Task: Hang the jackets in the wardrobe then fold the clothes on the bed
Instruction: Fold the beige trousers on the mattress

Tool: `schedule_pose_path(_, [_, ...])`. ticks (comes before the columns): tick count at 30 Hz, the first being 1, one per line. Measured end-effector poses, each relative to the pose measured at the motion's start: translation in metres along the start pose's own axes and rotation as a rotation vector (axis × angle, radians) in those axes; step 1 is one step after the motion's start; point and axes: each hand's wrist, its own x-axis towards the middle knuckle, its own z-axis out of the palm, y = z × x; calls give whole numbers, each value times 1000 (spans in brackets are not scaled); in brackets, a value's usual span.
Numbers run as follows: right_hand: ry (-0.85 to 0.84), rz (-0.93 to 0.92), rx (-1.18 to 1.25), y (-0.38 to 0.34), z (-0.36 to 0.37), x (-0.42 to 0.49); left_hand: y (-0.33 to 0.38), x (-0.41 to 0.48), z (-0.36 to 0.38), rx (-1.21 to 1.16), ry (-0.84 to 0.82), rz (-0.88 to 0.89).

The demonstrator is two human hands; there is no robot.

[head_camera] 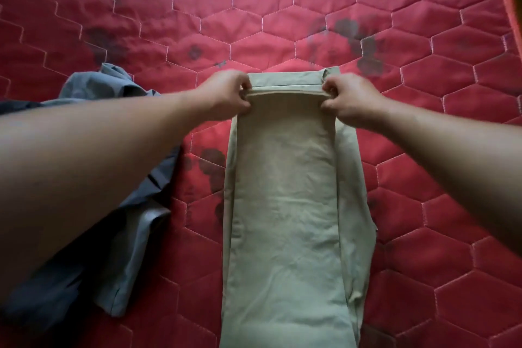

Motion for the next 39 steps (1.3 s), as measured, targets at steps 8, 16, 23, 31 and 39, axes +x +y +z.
schedule_pose_path(8, [47, 68, -16, 2, 11, 56, -9, 45, 4, -78, 35, -80])
schedule_pose_path(16, [64, 131, 218, 11, 27, 64, -26, 55, 26, -195, 62, -182])
schedule_pose_path(23, [271, -41, -137, -8, 57, 6, 0, 20, 54, 90, 393, 34])
schedule_pose_path(31, [198, -94, -343, 11, 106, -9, -16, 7, 120, 217, 247, 151])
schedule_pose_path(39, [120, -98, -431, -6, 135, -98, 1, -85, 153, 292, 165, 40])
